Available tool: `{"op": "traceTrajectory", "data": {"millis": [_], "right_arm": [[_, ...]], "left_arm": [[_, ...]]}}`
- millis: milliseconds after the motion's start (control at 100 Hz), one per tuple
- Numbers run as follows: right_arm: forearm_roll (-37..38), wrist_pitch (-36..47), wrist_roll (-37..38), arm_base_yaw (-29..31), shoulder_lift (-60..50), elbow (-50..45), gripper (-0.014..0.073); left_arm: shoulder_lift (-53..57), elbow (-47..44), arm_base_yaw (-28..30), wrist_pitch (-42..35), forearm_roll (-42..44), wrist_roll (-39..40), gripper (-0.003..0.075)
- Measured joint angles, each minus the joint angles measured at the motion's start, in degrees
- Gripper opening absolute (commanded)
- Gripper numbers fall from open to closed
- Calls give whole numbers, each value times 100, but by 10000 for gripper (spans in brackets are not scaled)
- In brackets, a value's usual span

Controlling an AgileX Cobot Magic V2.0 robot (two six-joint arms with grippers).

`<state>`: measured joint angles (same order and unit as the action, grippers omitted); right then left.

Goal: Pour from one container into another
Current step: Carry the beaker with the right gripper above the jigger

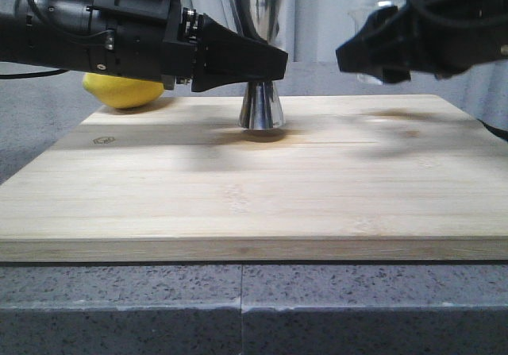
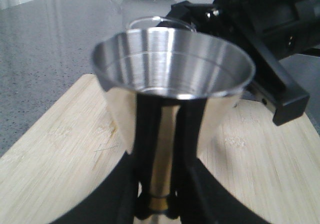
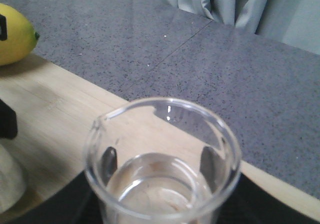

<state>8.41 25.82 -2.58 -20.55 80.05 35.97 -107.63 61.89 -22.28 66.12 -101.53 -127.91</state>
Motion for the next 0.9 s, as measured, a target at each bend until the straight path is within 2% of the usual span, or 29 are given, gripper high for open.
{"op": "traceTrajectory", "data": {"millis": [120,250,540,900], "right_arm": [[579,-636,469,0,-121,381,268],[1562,-1229,1240,0,-158,793,268],[3361,-1665,2617,-172,-158,1399,268],[4629,-1691,2932,-368,-158,1777,268]], "left_arm": [[0,0,0,0,0,0,94],[0,0,0,0,0,0,94],[0,0,0,0,0,0,94],[0,0,0,0,0,0,94]]}}
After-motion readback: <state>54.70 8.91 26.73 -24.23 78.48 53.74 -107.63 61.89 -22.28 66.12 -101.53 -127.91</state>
